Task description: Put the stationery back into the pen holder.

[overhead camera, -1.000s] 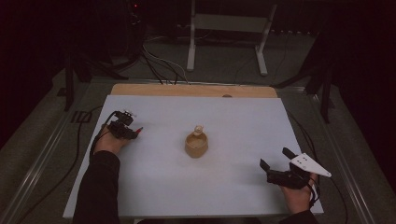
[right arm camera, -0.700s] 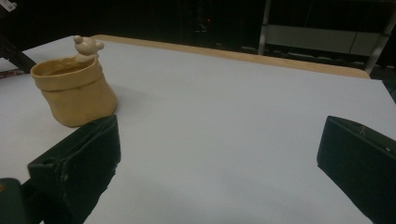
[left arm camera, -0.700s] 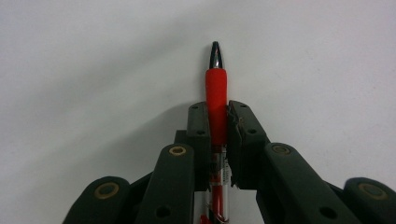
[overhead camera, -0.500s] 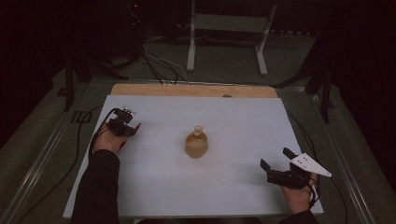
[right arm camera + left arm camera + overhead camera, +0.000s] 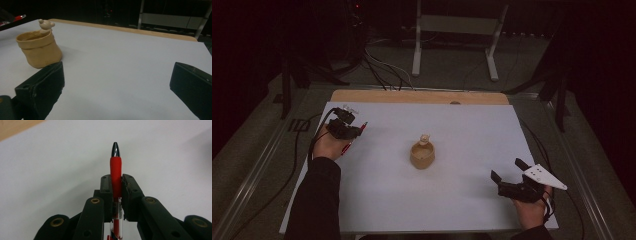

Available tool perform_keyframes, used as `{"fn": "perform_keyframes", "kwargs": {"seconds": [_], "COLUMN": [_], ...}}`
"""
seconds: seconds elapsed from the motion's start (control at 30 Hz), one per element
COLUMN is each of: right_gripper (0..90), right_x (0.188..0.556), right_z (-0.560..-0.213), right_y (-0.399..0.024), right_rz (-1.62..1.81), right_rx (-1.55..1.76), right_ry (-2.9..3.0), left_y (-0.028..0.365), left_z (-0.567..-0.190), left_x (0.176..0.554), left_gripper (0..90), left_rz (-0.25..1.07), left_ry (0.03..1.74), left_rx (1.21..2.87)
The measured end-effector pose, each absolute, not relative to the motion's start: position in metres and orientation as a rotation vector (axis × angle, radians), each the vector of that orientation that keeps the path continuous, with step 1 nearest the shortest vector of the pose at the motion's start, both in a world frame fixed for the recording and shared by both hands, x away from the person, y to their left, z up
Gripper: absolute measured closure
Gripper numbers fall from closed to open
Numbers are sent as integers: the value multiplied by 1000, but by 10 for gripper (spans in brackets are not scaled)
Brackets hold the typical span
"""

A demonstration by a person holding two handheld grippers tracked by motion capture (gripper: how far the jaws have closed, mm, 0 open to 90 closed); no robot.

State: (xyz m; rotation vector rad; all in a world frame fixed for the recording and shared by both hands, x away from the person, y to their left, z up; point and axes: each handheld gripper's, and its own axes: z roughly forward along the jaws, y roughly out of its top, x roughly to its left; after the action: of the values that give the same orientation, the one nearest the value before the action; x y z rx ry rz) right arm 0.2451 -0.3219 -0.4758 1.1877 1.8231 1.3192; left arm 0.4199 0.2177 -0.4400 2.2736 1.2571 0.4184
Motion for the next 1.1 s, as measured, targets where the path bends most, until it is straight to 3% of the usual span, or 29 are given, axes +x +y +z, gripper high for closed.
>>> {"fn": "perform_keyframes", "kwargs": {"seconds": [1.1], "right_gripper": [2], "right_x": [246], "right_z": [-476], "right_y": [-321], "right_rz": [1321], "right_rx": [1183], "right_ry": [1828], "left_y": [153], "left_z": [-375], "left_x": [401], "left_gripper": [810], "left_rz": [448], "left_ry": [906], "left_rx": [2159]}}
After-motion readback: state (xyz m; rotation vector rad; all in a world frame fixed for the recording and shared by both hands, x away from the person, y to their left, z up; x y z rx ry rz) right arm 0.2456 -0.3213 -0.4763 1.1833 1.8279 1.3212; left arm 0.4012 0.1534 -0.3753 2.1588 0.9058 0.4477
